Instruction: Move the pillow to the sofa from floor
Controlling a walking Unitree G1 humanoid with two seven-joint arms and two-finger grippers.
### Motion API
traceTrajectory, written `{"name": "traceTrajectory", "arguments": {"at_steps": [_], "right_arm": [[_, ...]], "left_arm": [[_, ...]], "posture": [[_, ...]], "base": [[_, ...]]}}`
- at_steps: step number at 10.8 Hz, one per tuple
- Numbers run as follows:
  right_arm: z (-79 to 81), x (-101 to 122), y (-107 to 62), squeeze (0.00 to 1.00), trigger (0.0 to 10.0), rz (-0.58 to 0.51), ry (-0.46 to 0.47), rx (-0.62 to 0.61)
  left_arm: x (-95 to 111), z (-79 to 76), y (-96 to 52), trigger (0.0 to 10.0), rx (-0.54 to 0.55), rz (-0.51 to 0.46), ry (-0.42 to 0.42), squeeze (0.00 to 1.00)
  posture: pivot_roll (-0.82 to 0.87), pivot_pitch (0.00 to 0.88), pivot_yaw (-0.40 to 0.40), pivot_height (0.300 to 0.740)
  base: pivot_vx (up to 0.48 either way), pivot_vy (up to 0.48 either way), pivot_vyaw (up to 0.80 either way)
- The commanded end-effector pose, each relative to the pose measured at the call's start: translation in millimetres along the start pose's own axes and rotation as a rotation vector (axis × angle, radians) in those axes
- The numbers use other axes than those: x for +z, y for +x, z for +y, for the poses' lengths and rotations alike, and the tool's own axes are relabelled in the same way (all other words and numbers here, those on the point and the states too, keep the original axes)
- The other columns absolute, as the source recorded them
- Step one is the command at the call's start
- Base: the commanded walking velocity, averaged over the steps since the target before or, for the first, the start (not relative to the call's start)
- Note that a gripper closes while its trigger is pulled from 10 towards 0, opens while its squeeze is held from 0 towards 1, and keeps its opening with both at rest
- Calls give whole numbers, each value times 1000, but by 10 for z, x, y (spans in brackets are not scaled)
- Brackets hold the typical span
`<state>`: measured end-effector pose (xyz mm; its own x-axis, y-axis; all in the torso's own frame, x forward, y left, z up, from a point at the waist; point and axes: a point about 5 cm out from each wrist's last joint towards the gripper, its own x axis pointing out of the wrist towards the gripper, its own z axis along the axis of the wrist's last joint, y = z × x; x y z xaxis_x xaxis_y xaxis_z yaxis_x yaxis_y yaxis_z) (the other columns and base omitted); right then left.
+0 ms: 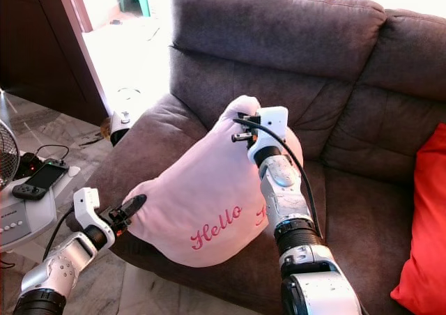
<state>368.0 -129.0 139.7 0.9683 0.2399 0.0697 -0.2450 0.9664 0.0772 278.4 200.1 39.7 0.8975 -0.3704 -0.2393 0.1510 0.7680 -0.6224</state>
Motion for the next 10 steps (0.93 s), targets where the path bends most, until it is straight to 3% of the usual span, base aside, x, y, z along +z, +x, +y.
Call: {"name": "traceTrajectory", "arguments": {"at_steps": [1, 10], "right_arm": [[-26, 172, 47, 0, 10000, -63, -14, -4], [-47, 140, 25, 0, 10000, -55, -16, -9]], "left_arm": [[-31, -1, 2, 0, 1, 22, -3, 0], [49, -140, 21, 0, -75, -40, 27, 0]], "posture": [[71, 44, -66, 740], [73, 37, -67, 740]], "base": [[0, 0, 0], [0, 0, 0]]}}
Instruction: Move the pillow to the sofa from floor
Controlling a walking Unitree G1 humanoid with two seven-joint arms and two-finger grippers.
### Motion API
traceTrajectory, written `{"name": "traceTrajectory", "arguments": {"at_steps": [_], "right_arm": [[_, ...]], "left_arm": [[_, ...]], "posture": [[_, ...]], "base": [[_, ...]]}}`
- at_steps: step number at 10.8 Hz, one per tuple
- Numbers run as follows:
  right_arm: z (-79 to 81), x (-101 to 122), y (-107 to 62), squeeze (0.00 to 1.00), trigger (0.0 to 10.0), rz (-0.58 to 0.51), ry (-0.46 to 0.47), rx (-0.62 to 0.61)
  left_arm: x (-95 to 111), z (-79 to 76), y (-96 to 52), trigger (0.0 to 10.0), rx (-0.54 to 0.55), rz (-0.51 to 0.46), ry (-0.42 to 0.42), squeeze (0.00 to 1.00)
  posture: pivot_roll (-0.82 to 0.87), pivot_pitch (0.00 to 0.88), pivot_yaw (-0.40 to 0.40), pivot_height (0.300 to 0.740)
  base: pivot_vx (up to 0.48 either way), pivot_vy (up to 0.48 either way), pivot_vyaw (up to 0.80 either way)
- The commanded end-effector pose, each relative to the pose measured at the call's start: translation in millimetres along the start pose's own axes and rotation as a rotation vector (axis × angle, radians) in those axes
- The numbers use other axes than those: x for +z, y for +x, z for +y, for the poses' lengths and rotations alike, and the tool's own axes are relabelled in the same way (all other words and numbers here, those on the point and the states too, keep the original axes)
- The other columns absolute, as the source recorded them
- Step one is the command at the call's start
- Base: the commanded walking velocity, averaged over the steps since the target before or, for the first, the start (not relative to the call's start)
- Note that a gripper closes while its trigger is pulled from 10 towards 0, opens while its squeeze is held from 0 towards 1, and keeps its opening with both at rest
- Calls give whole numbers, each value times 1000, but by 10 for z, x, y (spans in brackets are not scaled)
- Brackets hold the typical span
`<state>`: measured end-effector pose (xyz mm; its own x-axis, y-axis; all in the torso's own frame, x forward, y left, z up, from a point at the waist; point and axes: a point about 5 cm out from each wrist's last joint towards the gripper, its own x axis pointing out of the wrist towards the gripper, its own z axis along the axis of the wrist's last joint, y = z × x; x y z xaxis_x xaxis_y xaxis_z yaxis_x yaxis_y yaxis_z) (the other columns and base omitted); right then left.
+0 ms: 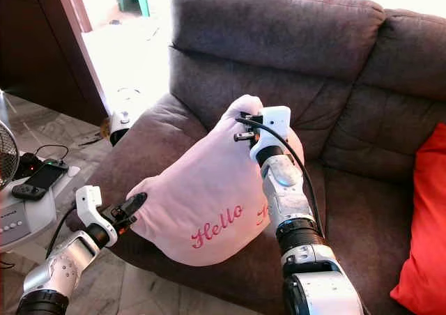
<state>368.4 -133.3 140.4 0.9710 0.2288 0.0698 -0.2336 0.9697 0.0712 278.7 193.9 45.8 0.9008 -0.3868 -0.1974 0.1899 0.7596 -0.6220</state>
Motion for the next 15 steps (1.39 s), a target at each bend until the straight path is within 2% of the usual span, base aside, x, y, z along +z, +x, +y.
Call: {"name": "traceTrajectory", "arguments": {"at_steps": [1, 3, 4, 7, 9, 11, 13, 15], "right_arm": [[-9, 125, 28, 0, 10000, -52, -9, 1], [-17, 113, 20, 0, 10000, -48, -11, -1], [-20, 111, 20, 0, 10000, -45, -12, -3], [-26, 175, 58, 0, 10000, -62, -20, -11], [-62, 251, 99, 0, 10000, -77, -33, -28], [-69, 400, 162, 0, 10000, -113, -39, -36], [-50, 612, 214, 0, 10000, -180, -53, -30], [-76, 598, 179, 0, 10000, -184, -62, -46]], "left_arm": [[48, -61, 15, 0, -35, -34, 20, 0], [83, -67, 22, 0, -24, -58, 16, 0], [78, -74, 47, 10000, -2, -38, 80, 0], [81, -56, 105, 10000, 83, -41, 151, 0], [160, -73, 124, 10000, 99, -87, 156, 0], [525, -340, 179, 10000, 28, -266, 161, 0], [917, -655, 230, 10000, -39, -426, 212, 0], [1063, -795, 237, 10000, -25, -492, 270, 0]], "posture": [[73, 38, -66, 740], [74, 41, -66, 740], [74, 41, -66, 740], [74, 42, -65, 740], [73, 40, -67, 740], [76, 40, -70, 740], [76, 37, -73, 740], [77, 35, -72, 740]], "base": [[0, 0, 0], [0, 0, 0], [0, 0, 0], [0, 0, 0], [0, 0, 0], [0, 0, 0], [0, 0, 0], [0, 0, 0]]}}
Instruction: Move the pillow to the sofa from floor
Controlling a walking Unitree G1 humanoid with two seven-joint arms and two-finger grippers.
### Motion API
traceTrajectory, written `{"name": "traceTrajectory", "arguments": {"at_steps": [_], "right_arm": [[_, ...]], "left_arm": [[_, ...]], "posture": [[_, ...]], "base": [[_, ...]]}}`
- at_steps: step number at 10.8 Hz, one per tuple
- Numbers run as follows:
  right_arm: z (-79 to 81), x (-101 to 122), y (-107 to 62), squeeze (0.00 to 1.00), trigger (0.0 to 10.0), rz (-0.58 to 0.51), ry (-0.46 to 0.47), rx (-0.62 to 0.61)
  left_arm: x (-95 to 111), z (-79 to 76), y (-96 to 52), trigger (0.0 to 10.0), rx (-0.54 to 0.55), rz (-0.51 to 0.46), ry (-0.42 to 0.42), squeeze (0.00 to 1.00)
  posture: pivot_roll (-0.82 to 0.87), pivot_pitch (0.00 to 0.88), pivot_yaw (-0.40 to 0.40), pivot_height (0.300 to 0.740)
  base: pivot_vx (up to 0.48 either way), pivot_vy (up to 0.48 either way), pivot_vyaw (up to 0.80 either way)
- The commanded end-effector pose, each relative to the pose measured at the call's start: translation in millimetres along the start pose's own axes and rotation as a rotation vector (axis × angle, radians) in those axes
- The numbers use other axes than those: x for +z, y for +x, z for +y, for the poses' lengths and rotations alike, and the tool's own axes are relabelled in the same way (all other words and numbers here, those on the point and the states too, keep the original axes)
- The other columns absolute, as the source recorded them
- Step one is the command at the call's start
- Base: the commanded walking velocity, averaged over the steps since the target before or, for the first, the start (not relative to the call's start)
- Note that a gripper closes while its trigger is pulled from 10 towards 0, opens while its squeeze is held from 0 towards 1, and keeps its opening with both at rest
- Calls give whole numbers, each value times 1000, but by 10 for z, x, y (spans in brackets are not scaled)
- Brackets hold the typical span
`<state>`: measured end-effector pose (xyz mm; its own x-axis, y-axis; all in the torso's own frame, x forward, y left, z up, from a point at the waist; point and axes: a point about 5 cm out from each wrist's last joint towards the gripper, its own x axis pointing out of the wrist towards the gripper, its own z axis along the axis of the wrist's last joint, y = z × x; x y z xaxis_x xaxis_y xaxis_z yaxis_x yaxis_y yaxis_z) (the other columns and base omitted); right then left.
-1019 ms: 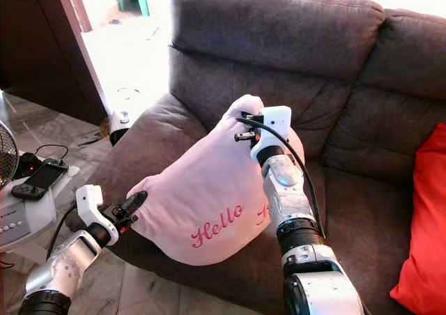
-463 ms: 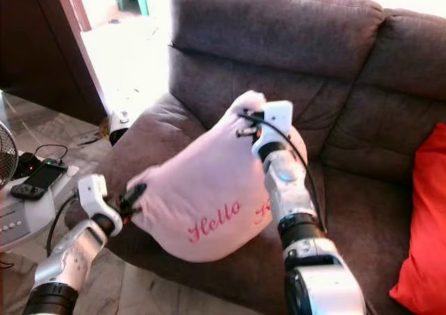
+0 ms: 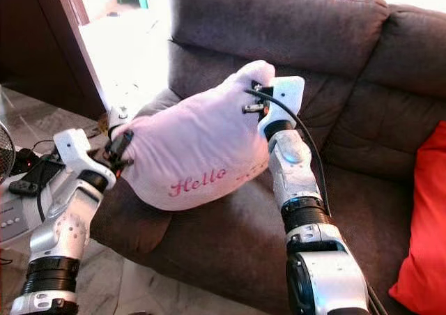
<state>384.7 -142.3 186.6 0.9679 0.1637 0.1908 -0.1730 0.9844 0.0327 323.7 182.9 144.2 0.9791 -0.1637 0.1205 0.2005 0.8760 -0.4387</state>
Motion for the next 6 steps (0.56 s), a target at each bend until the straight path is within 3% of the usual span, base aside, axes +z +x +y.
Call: {"name": "traceTrajectory", "arguments": {"at_steps": [1, 2, 6], "right_arm": [[-3, 108, -15, 0, 10000, -56, -17, 4], [-30, 38, -61, 0, 10000, -37, -17, -5], [-58, 1, -103, 0, 10000, -26, -17, -31]], "left_arm": [[276, -210, 81, 10000, -72, -111, 48, 0], [270, -306, 89, 10000, -125, -96, 59, 0], [196, -253, 79, 10000, -106, -46, 104, 0]], "posture": [[76, 35, -69, 740], [75, 33, -65, 740], [75, 17, -53, 740]], "base": [[0, 0, 0], [0, 0, 0], [0, 0, 0]]}}
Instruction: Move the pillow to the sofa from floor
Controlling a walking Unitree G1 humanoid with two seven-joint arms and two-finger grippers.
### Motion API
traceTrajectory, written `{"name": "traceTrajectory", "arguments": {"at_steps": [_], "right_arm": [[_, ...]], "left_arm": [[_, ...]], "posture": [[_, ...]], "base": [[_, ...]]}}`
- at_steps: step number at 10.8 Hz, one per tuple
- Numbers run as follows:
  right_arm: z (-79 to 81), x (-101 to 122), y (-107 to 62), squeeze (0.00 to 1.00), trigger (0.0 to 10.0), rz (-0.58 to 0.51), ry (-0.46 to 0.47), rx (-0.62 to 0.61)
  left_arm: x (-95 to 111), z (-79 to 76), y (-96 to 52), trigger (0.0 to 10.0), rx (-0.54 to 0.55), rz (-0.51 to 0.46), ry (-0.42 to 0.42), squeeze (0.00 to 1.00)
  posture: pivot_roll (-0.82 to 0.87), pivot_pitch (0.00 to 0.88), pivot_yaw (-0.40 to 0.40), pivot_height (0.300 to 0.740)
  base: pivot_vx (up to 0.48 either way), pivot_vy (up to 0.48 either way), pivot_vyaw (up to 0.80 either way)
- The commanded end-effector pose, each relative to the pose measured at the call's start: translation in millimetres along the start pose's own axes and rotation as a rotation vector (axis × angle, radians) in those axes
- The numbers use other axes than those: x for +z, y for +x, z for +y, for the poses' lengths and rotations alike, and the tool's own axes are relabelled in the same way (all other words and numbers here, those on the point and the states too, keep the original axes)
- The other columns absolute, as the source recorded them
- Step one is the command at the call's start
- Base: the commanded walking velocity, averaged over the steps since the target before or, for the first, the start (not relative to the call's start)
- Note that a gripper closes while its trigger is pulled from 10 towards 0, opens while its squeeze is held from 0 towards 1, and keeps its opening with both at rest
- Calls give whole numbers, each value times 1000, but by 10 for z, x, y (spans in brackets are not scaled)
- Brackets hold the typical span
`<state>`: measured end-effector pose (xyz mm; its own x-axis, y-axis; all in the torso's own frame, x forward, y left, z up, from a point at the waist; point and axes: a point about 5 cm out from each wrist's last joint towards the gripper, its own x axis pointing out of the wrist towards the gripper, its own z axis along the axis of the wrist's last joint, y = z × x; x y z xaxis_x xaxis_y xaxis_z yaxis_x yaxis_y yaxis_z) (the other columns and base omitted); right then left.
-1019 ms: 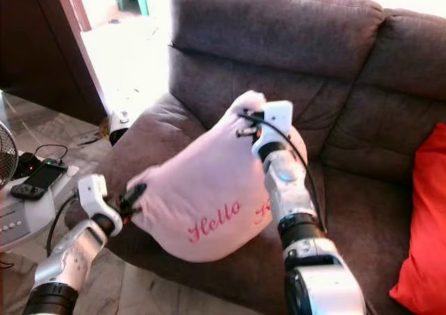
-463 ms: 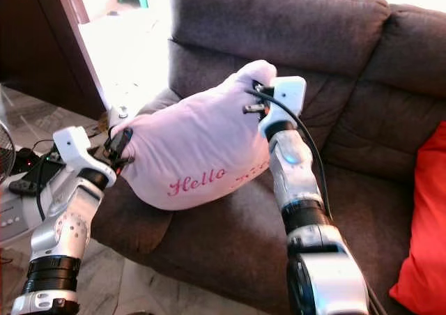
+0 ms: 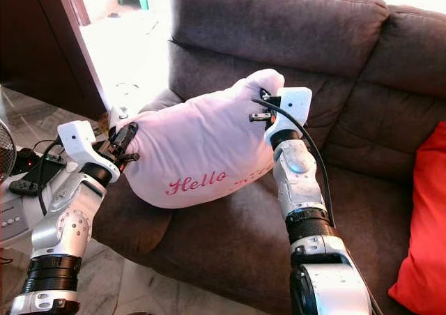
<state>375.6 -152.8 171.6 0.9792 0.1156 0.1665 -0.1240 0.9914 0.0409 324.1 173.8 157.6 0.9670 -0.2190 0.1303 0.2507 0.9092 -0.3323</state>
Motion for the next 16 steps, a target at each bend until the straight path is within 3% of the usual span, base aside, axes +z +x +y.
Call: {"name": "traceTrajectory", "arguments": {"at_steps": [1, 4, 5, 13, 15, 16], "right_arm": [[50, 118, 21, 0, 10000, -49, -5, 18], [25, 74, 7, 0, 10000, -30, 42, -29], [24, 83, 3, 0, 10000, -33, -6, -15], [91, 130, 18, 0, 10000, -56, 20, 7], [76, 105, 24, 0, 10000, -34, 12, 1], [79, 81, 40, 0, 10000, -13, -2, 3]], "left_arm": [[122, -63, 54, 10000, -25, -44, 54, 0], [73, -35, 38, 10000, -21, -23, 82, 0], [70, -15, 34, 10000, -13, -19, 85, 0], [114, 56, 38, 10000, 9, -36, 96, 0], [99, 36, 31, 10000, -6, -21, 97, 0], [54, -9, 12, 10000, -65, 30, 86, 0]], "posture": [[76, 11, -50, 740], [75, 0, -50, 740], [75, 0, -50, 740], [74, 23, -58, 740], [76, 25, -60, 740], [77, 26, -61, 740]], "base": [[0, 0, 0], [271, 0, -219], [285, 0, -600], [292, 0, -154], [0, 0, 0], [0, 0, 0]]}}
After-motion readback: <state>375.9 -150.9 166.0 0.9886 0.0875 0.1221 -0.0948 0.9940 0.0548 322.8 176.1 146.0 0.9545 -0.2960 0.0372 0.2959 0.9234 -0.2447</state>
